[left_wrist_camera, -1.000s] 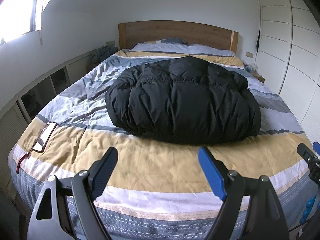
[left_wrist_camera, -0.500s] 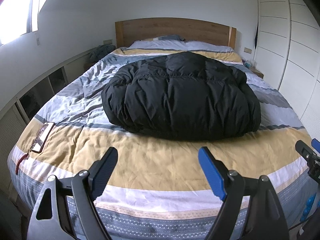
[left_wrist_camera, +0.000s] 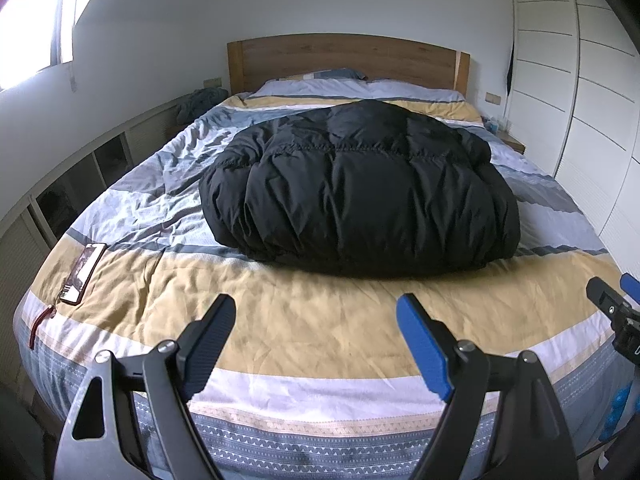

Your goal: Fold large clothes

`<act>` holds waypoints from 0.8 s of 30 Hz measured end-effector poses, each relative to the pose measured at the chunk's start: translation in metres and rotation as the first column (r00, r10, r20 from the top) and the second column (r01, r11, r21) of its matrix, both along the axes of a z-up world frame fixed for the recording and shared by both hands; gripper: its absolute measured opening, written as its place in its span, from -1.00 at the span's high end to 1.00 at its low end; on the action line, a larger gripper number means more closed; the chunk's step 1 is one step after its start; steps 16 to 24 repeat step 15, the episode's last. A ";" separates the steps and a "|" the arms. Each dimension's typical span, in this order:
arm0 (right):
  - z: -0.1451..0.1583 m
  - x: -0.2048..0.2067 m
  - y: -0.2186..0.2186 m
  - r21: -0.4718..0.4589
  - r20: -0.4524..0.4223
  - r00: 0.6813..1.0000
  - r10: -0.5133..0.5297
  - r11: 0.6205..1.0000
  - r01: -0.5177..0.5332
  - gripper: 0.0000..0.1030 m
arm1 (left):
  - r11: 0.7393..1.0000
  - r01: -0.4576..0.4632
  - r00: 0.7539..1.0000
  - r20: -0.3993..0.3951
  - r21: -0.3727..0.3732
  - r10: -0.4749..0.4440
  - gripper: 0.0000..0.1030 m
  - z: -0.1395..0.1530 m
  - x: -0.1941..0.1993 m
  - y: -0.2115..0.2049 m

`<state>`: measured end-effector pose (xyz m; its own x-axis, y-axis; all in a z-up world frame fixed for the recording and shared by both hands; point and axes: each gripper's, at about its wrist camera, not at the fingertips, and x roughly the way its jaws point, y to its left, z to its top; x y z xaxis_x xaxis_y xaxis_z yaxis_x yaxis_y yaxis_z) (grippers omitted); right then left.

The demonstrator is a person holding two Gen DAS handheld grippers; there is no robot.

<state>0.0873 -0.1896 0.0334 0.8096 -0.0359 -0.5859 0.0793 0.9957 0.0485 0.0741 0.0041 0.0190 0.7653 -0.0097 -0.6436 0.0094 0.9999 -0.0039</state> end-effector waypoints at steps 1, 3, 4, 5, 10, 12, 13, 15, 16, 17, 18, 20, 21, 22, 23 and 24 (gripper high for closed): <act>0.000 0.000 0.000 0.000 0.000 1.000 0.002 1.000 -0.002 -0.99 | 1.000 0.003 1.000 -0.002 -0.001 -0.003 -0.59 -0.001 0.000 0.000; -0.001 0.000 0.002 -0.002 -0.002 1.000 0.004 1.000 -0.004 -0.99 | 1.000 0.004 1.000 -0.004 -0.001 -0.004 -0.59 -0.002 0.000 0.001; -0.001 0.001 0.002 -0.002 -0.003 1.000 0.006 1.000 -0.006 -0.99 | 1.000 0.005 1.000 -0.006 -0.002 -0.005 -0.59 -0.003 0.000 0.001; -0.001 0.001 0.003 -0.003 -0.004 1.000 0.007 1.000 -0.007 -0.99 | 1.000 0.006 1.000 -0.008 -0.005 -0.006 -0.59 -0.003 0.000 0.002; -0.002 0.002 0.005 -0.007 -0.007 1.000 0.009 1.000 -0.009 -0.99 | 1.000 0.003 1.000 -0.016 -0.014 -0.003 -0.59 -0.004 0.002 0.008; -0.002 0.002 0.005 -0.007 -0.007 1.000 0.009 1.000 -0.009 -0.99 | 1.000 0.001 1.000 -0.020 -0.015 -0.001 -0.59 -0.005 0.002 0.010; -0.002 0.002 0.005 -0.008 -0.008 1.000 0.009 1.000 -0.009 -0.99 | 1.000 -0.001 1.000 -0.021 -0.016 0.000 -0.59 -0.005 0.003 0.011; -0.002 0.003 0.004 -0.008 -0.008 1.000 0.008 1.000 -0.008 -0.99 | 1.000 -0.002 1.000 -0.021 -0.021 0.002 -0.59 -0.005 0.002 0.013; -0.002 0.003 0.004 -0.008 -0.008 1.000 0.008 1.000 -0.008 -0.99 | 1.000 -0.002 1.000 -0.021 -0.021 0.002 -0.59 -0.005 0.002 0.013; -0.002 0.003 0.004 -0.008 -0.008 1.000 0.008 1.000 -0.008 -0.99 | 1.000 -0.002 1.000 -0.021 -0.021 0.002 -0.59 -0.005 0.002 0.013; -0.002 0.003 0.004 -0.008 -0.008 1.000 0.008 1.000 -0.008 -0.99 | 1.000 -0.002 1.000 -0.021 -0.021 0.002 -0.59 -0.005 0.002 0.013; -0.002 0.003 0.004 -0.008 -0.008 1.000 0.008 1.000 -0.008 -0.99 | 1.000 -0.002 1.000 -0.021 -0.021 0.002 -0.59 -0.005 0.002 0.013; -0.002 0.003 0.004 -0.008 -0.008 1.000 0.008 1.000 -0.008 -0.99 | 1.000 -0.002 1.000 -0.021 -0.021 0.002 -0.59 -0.005 0.002 0.013; -0.002 0.003 0.004 -0.008 -0.008 1.000 0.008 1.000 -0.008 -0.99 | 1.000 -0.002 1.000 -0.021 -0.021 0.002 -0.59 -0.005 0.002 0.013; -0.002 0.003 0.004 -0.008 -0.008 1.000 0.008 1.000 -0.008 -0.99 | 1.000 -0.002 1.000 -0.021 -0.021 0.002 -0.59 -0.005 0.002 0.013; -0.002 0.003 0.004 -0.008 -0.008 1.000 0.008 1.000 -0.008 -0.99 | 1.000 -0.002 1.000 -0.021 -0.021 0.002 -0.59 -0.005 0.002 0.013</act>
